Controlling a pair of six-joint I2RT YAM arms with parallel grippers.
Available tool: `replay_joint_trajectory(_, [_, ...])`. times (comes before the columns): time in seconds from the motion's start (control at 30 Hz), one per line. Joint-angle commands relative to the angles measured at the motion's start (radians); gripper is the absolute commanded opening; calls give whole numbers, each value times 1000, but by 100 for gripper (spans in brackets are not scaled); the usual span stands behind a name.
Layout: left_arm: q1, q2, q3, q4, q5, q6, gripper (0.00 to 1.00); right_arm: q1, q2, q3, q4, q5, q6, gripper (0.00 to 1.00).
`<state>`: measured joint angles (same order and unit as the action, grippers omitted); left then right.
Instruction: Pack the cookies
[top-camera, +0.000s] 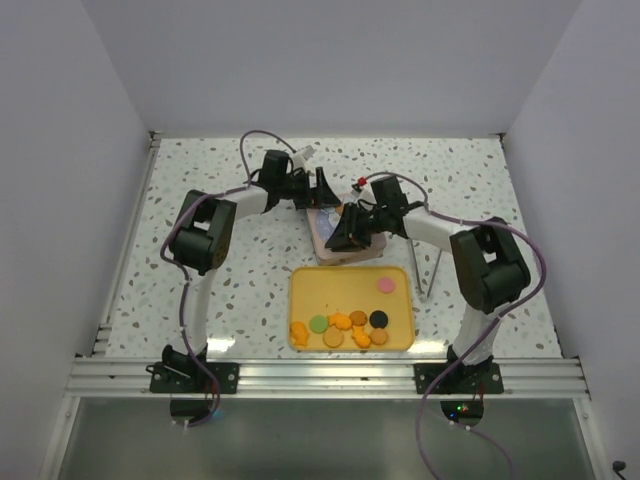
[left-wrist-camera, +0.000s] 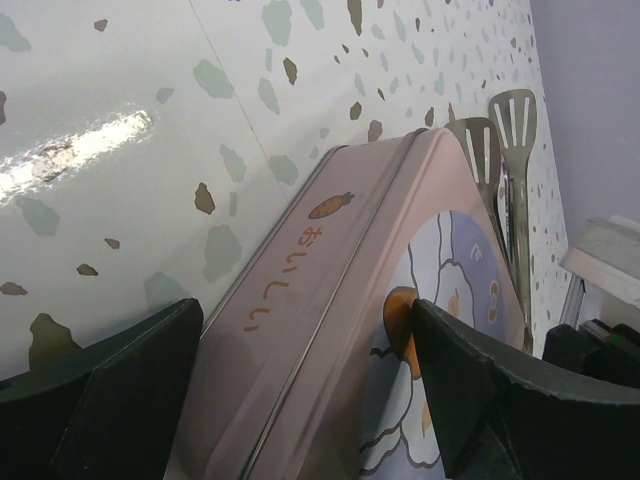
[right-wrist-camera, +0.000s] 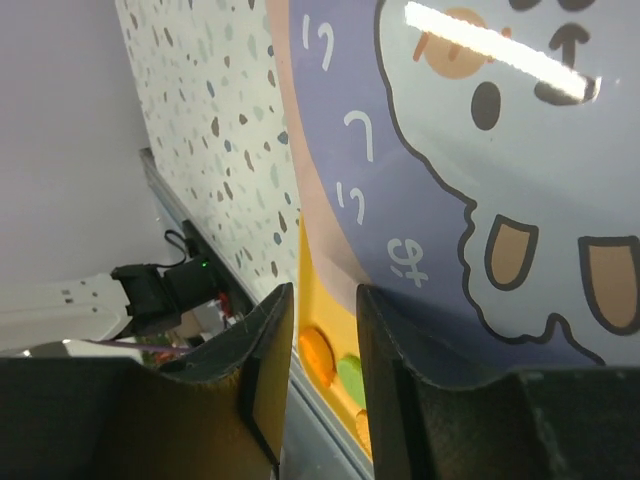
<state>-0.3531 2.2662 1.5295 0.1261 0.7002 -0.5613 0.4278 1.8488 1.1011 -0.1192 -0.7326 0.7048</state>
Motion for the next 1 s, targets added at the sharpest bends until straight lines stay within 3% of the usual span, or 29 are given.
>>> replay_joint_trajectory(0.0, [23, -60, 23, -35, -28, 24, 92, 2, -68, 69, -152, 119, -83, 38])
replay_joint_trajectory(0.2, [89, -74, 43, -69, -59, 37, 100, 2, -151, 180, -244, 147, -96, 52])
replay_joint_trajectory(0.47, [190, -163, 47, -117, -68, 57, 100, 2, -232, 261, -319, 163, -97, 57])
replay_joint_trajectory(0.67, [240, -394, -89, -190, -256, 110, 100, 2, -339, 293, -388, 213, -123, 62])
replay_joint_trajectory(0.97, [240, -905, -423, -261, -510, 153, 100, 3, -601, 238, -473, 344, -189, 82])
